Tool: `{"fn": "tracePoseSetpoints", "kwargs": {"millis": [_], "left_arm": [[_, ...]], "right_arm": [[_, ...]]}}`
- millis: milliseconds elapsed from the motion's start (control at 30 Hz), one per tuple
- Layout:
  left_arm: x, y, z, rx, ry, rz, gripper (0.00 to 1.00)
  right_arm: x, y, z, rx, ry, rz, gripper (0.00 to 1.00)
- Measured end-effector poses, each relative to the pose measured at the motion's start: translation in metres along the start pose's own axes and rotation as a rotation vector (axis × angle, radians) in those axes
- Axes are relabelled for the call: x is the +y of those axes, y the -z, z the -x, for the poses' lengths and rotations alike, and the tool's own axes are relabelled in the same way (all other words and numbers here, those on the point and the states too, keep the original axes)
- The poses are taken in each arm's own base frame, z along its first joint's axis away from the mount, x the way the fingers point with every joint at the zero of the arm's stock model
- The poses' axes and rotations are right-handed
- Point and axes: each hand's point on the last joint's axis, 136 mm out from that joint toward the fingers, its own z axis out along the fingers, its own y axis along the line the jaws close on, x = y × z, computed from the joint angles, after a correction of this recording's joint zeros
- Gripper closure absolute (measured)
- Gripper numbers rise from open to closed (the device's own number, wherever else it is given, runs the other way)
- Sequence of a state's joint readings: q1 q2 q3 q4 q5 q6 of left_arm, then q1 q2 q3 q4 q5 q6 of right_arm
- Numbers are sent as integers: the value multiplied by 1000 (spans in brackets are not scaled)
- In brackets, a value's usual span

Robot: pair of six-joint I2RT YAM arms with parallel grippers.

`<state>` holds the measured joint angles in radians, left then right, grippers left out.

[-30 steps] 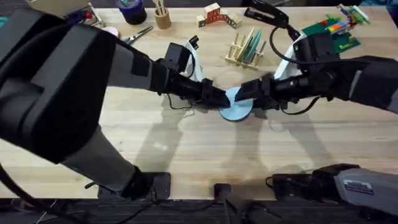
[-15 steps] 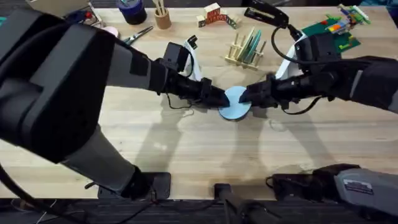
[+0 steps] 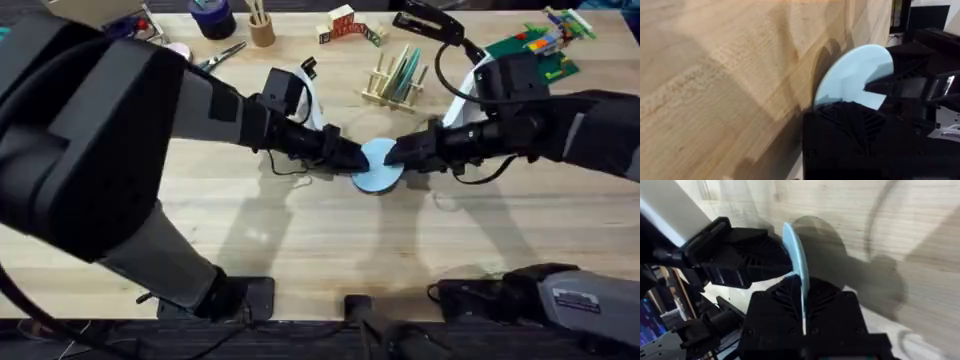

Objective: Pick up the plates from the table one by one and place each into a slot on the dish rack.

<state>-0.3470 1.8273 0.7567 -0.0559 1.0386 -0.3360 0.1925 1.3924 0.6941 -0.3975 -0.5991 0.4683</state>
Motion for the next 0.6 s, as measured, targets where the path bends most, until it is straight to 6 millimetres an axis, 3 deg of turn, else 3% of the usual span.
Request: {"fn": "tracePoseSetpoints", "kwargs": {"millis": [300, 467, 600], "left_arm": [[-1, 6, 0, -22, 4, 89, 959], [-4, 22, 4, -74, -17, 203, 959], [-12, 40, 8, -128, -49, 287, 960]], "right_arm": [[11, 15, -2, -48, 51, -1, 969], [6, 32, -16, -32, 32, -69, 969], [11, 50, -11, -50, 50, -130, 969]]}}
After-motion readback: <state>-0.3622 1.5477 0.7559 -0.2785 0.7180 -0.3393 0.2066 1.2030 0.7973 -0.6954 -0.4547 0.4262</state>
